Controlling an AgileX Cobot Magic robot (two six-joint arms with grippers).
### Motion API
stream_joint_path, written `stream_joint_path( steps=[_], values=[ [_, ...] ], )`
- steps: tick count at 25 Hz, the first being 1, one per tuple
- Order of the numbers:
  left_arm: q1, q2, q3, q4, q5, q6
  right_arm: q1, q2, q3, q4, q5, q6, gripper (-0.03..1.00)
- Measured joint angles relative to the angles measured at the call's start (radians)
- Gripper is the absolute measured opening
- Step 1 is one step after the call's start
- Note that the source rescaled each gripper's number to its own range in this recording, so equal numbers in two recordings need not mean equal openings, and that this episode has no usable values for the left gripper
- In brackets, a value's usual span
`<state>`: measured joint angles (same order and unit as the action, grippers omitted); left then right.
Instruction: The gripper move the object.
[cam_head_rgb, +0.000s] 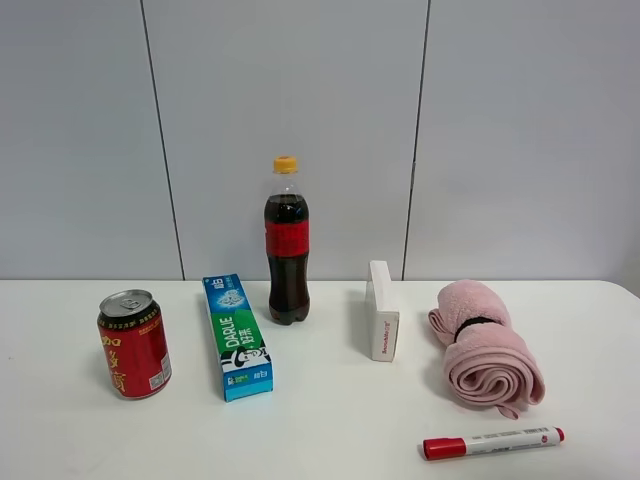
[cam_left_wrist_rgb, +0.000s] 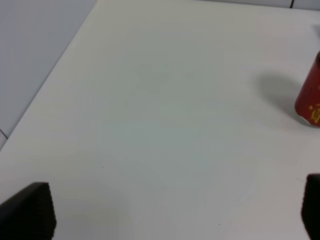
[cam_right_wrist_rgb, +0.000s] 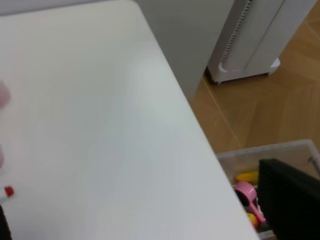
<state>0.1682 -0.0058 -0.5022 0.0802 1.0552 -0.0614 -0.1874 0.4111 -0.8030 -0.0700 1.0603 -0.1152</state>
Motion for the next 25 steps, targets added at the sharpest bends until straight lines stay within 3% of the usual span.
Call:
stream_joint_path(
  steps=[5, 9, 17, 25],
  values=[
    [0.0, 0.0, 0.0, 0.0, 0.0, 0.0, 0.0, -0.264, 0.168, 0.121, 0.057, -0.029, 1.0],
    [0.0, 0.0, 0.0, -0.001, 0.0, 0.0, 0.0, -0.393, 0.252, 0.162, 0.1, -0.033, 1.0],
    [0.0, 0.0, 0.0, -0.001, 0.0, 0.0, 0.0, -0.413, 0.302, 0.21, 0.033, -0.035, 1.0],
    [0.0, 0.0, 0.0, -0.001, 0.0, 0.0, 0.0, -0.413, 0.309, 0.189, 0.015, 0.006, 1.0]
  ],
)
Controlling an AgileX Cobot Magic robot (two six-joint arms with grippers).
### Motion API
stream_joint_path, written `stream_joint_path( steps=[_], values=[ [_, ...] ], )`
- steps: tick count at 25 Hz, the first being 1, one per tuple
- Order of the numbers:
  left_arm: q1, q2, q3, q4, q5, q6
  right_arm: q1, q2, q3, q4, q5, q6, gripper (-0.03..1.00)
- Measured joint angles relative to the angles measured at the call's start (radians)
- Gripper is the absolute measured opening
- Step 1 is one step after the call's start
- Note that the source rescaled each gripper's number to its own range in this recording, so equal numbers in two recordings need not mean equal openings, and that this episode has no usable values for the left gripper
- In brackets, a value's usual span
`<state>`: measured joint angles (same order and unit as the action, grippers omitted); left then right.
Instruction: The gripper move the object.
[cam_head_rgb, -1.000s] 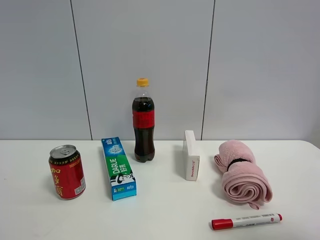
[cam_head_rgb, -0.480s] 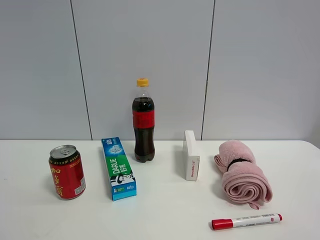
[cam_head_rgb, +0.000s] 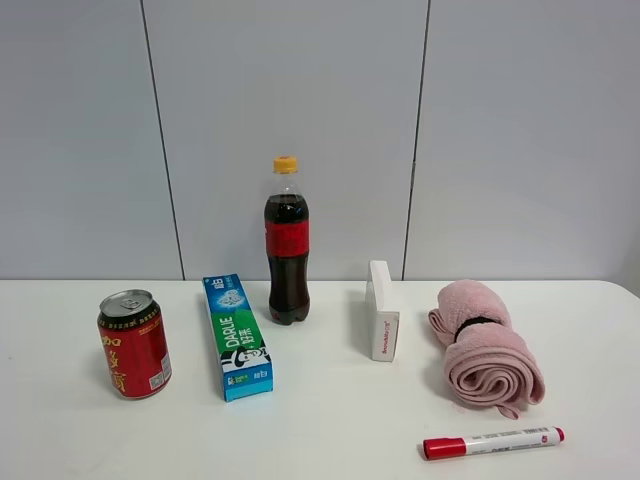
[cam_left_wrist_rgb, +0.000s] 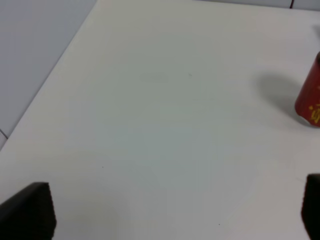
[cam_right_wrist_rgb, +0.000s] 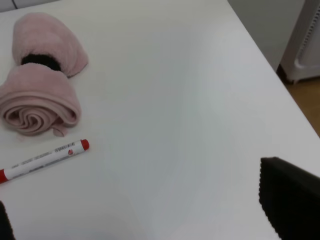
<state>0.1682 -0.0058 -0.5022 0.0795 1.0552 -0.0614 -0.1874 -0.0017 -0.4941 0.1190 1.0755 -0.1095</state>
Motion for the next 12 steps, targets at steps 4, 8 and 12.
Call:
stream_joint_path(
  steps=[4, 8, 12],
  values=[
    [0.0, 0.0, 0.0, 0.0, 0.0, 0.0, 0.0, 0.0, 0.0, -0.052, 0.0, 0.074, 1.0],
    [0.0, 0.0, 0.0, 0.0, 0.0, 0.0, 0.0, 0.0, 0.0, -0.067, 0.0, 0.094, 1.0],
    [0.0, 0.0, 0.0, 0.0, 0.0, 0.0, 0.0, 0.0, 0.0, -0.067, 0.0, 0.094, 1.0]
  ],
)
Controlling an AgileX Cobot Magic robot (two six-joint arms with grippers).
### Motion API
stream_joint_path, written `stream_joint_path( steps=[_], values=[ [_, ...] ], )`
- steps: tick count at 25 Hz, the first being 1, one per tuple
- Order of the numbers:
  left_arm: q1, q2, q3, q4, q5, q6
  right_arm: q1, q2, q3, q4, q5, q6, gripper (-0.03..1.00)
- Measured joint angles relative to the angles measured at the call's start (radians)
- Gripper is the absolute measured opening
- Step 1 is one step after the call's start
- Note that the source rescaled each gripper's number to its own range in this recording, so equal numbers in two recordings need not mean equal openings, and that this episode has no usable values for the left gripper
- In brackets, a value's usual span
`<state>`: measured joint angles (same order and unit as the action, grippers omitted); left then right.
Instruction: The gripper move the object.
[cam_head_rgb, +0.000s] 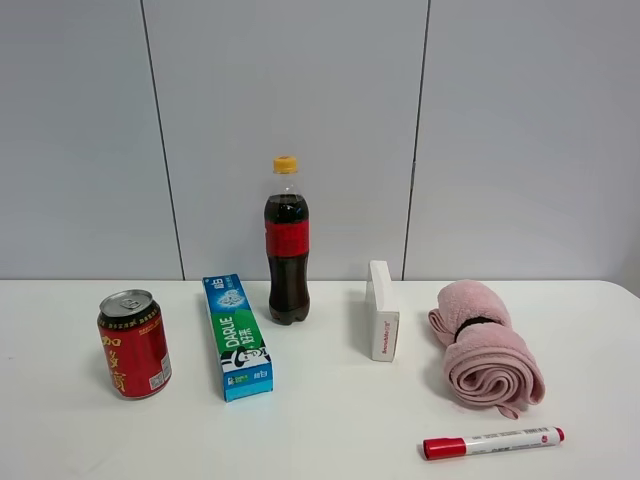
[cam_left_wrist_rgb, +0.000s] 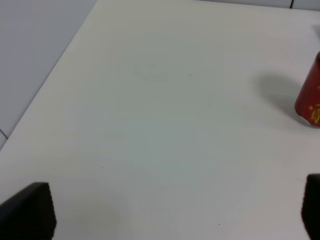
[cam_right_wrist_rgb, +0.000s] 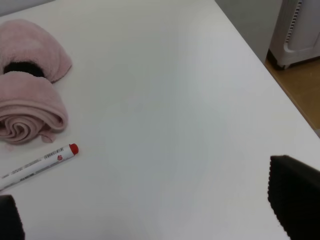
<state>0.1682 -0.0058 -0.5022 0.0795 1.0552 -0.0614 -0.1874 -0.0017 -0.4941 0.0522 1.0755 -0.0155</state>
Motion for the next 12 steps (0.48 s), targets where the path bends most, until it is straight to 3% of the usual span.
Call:
stream_joint_path(
  steps=[12],
  values=[
    [0.0, 0.0, 0.0, 0.0, 0.0, 0.0, 0.059, 0.0, 0.0, 0.0, 0.0, 0.0, 1.0]
  ],
)
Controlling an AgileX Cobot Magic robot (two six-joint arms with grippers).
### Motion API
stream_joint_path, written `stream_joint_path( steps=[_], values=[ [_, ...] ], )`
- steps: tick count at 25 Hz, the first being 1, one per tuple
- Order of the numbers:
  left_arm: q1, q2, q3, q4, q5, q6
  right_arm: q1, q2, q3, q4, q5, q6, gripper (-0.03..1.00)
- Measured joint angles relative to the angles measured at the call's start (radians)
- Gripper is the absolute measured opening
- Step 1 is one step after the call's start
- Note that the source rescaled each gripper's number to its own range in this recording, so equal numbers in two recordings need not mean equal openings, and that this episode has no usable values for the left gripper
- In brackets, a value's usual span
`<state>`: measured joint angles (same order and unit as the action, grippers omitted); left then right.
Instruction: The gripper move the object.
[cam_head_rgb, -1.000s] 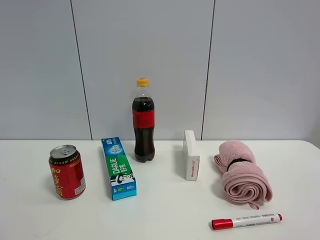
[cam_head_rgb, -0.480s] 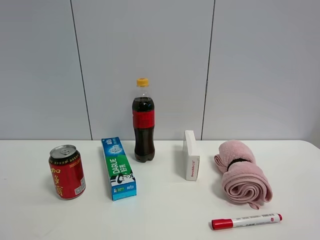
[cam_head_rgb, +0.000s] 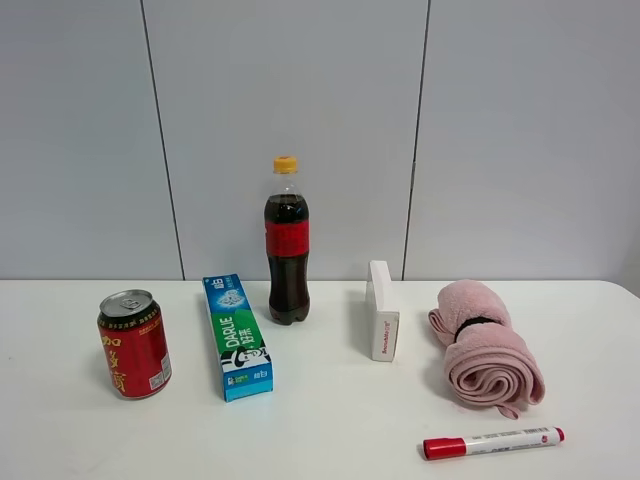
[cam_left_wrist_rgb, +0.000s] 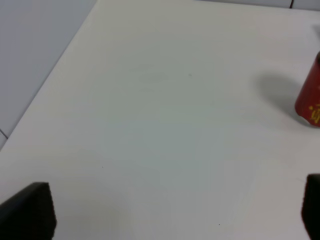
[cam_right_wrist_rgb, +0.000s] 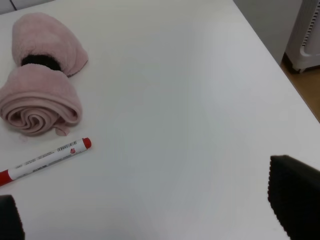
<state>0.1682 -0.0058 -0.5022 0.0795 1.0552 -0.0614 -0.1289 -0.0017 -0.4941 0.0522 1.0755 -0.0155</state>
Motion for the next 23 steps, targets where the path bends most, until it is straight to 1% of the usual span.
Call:
stream_joint_path(
  steps=[23],
  values=[
    [0.0, 0.0, 0.0, 0.0, 0.0, 0.0, 0.0, 0.0, 0.0, 0.0, 0.0, 0.0, 1.0]
  ],
)
